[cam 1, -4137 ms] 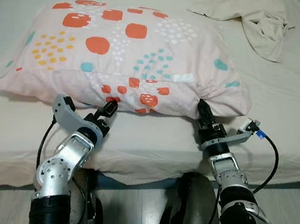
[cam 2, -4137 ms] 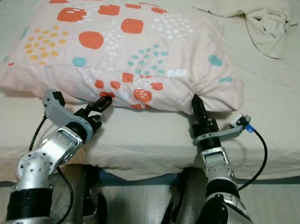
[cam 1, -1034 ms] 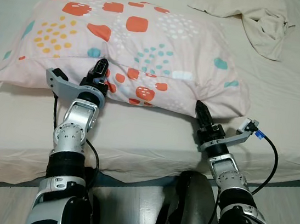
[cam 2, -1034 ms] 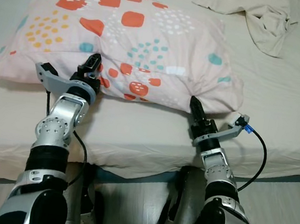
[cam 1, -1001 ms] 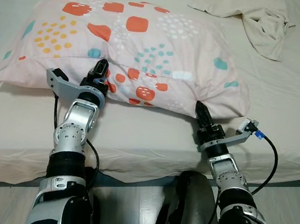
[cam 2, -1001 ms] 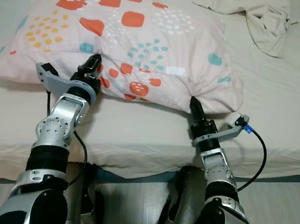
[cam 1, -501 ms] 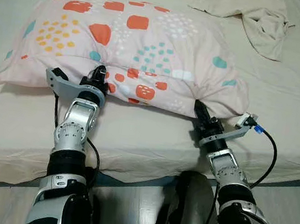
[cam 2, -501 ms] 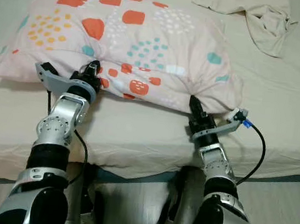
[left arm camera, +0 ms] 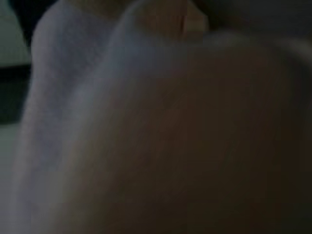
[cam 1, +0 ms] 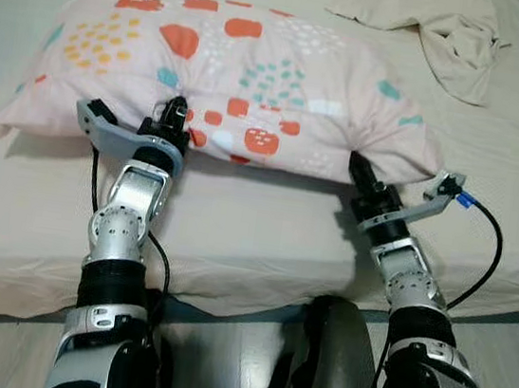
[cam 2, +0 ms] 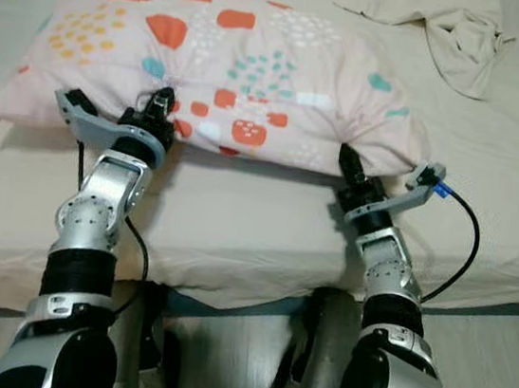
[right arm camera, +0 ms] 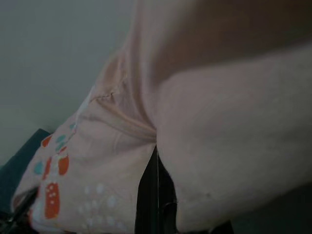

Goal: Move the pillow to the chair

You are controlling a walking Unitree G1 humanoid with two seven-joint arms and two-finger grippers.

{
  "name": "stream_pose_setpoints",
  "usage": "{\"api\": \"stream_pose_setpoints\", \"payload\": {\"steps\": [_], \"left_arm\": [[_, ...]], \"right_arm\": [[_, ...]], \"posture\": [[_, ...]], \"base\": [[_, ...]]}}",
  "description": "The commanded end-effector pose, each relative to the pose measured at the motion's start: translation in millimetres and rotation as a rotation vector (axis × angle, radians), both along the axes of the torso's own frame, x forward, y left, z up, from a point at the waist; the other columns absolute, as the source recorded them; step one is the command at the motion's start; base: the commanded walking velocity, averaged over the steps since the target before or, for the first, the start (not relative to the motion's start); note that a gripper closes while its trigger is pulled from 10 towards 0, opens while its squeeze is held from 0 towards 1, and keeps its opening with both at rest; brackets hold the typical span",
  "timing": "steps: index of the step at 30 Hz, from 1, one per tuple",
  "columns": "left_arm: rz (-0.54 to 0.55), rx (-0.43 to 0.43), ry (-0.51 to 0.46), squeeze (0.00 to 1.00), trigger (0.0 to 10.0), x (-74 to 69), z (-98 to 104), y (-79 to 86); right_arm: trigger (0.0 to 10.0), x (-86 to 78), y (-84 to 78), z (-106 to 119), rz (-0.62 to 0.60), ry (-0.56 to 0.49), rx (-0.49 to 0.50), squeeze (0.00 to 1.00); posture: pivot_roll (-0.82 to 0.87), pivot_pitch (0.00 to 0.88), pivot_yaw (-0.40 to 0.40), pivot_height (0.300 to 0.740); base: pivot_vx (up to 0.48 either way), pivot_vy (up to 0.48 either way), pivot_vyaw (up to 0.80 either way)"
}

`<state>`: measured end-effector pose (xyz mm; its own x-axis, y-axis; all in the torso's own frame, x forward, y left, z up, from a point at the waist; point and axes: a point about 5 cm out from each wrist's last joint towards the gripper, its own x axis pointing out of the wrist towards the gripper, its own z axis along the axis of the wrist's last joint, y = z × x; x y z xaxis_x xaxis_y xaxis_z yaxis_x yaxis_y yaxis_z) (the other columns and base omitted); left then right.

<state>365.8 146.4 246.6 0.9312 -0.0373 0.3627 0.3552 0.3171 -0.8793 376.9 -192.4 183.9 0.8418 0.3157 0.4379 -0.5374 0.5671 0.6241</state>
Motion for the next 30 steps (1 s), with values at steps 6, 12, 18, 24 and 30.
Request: {"api": "stream_pose_setpoints", "payload": {"steps": [6,12,18,24,30], "left_arm": [[0.006,0.122,-0.156,0.0,2.6,-15.1,27,4.7],[0.034,0.146,-0.159,0.0,10.0,-16.8,26,10.2],[0.061,0.183,-0.158,0.0,10.0,-18.0,26,9.2],[0.076,0.19,-0.152,0.0,10.0,-17.0,27,9.0],[0.069,0.253,-0.132,0.0,10.0,-14.7,22,1.3]], "right_arm": [[0.0,-4.8,1.9,10,0.012,-0.049,-0.051,0.0],[0.0,-5.3,8.0,13,0.032,-0.059,-0.072,0.0],[5.8,-5.5,14.6,14,0.055,-0.038,-0.133,0.0],[10.0,-4.0,16.2,10,0.052,0.001,-0.168,0.0],[10.0,-3.8,15.7,7,0.047,0.022,-0.183,0.0]], "posture": [[-0.02,0.259,0.032,0.57],[-0.03,0.212,0.017,0.595],[-0.03,0.174,0.0,0.62],[-0.03,0.161,-0.004,0.62],[-0.04,0.121,-0.004,0.62]], "base": [[0.0,0.0,0.0],[0.0,0.0,0.0],[0.0,0.0,0.0],[0.0,0.0,0.0],[0.0,0.0,0.0]]}}
